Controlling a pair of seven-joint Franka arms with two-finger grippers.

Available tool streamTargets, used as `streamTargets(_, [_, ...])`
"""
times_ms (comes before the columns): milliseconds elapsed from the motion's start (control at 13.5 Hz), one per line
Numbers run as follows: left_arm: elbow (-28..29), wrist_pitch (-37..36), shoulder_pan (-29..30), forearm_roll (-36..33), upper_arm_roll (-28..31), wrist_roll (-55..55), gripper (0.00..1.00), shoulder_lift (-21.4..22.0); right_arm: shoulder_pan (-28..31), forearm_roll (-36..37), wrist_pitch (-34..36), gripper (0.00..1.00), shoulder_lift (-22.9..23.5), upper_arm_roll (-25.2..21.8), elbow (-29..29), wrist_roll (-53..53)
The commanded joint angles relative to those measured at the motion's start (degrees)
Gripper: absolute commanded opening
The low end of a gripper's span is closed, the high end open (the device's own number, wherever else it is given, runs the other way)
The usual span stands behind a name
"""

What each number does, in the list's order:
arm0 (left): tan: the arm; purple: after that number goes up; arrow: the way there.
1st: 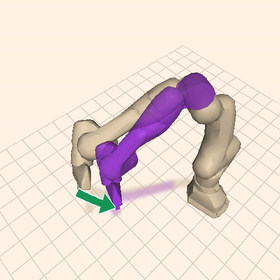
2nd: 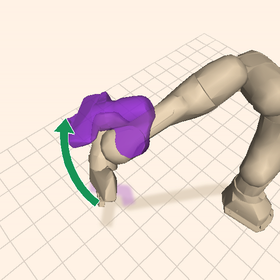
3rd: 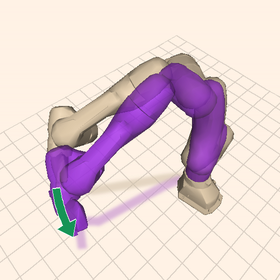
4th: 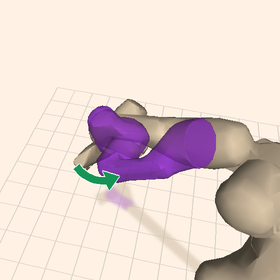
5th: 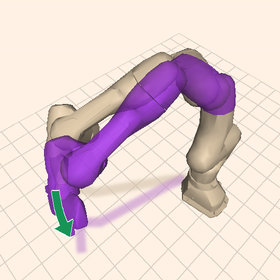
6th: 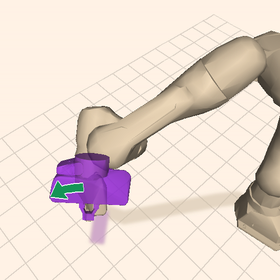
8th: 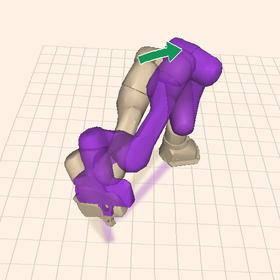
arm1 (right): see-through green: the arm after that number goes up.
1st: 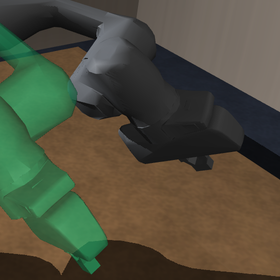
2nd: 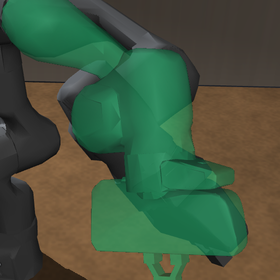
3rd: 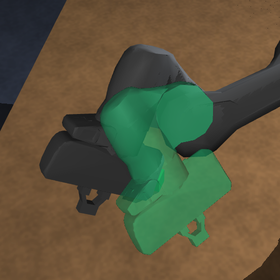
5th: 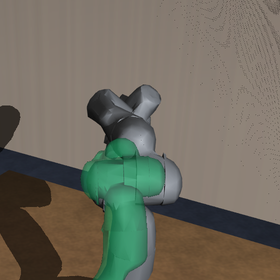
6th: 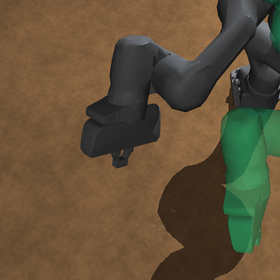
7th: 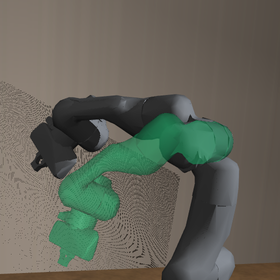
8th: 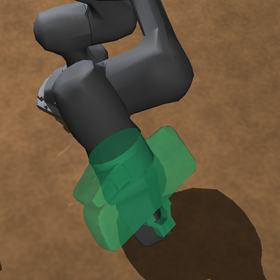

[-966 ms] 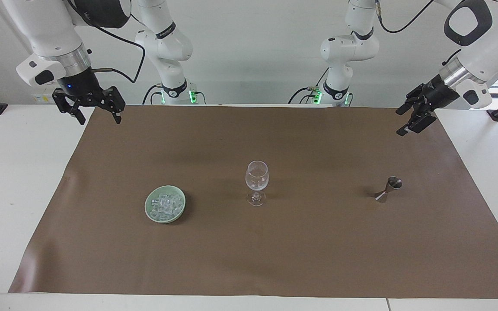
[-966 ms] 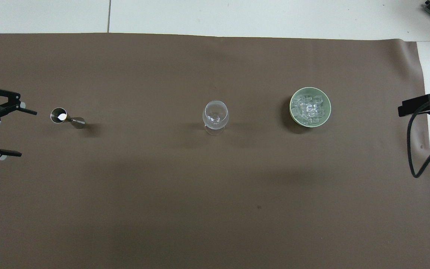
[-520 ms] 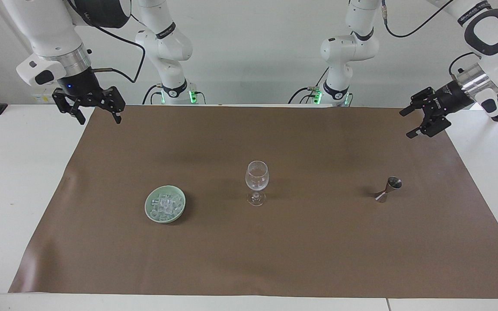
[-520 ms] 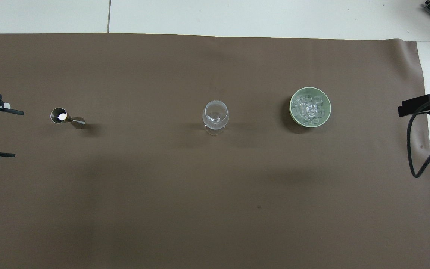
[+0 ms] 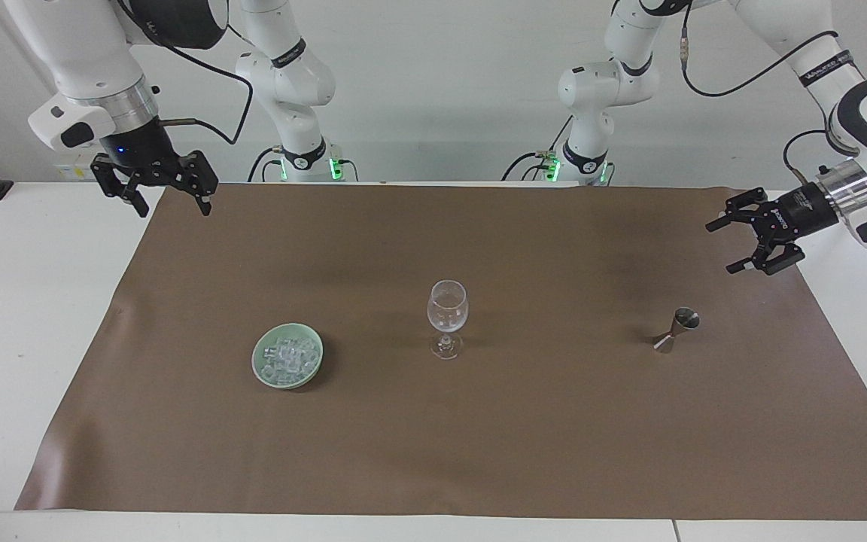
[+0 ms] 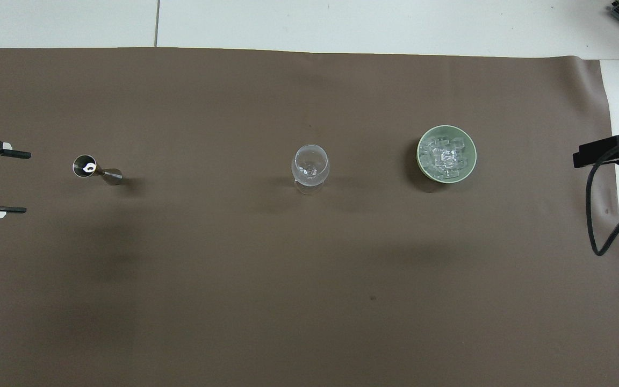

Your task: Pour wine and add ice with both arms

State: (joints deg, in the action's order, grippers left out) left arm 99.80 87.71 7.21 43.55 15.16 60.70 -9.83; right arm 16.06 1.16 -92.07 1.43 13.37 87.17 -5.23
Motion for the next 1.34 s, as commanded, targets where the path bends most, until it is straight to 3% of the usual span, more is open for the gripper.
streamTargets(0, [-0.7, -1.6, 2.0, 3.7, 0.7, -0.8, 1.0, -3.3, 0.4, -0.8, 0.3, 1.0, -0.6, 0.2, 0.7, -1.2])
streamTargets(594, [1.1, 3.1, 3.5, 8.7, 0.7, -1.6, 1.0, -7.8, 0.4, -0.8, 0.4, 1.0, -0.6, 0.2, 0.7, -1.2])
streamTargets(966, [2.6, 3.1, 6.2, 13.1, 0.6, -9.2, 1.0, -12.6, 0.4, -0.8, 0.3, 1.0, -0.6, 0.2, 0.7, -1.2])
streamTargets(1263, [7.7, 7.2, 5.6, 19.6, 0.5, -11.8, 1.0, -13.4, 0.4, -0.8, 0.3, 1.0, -0.6, 0.2, 0.7, -1.2])
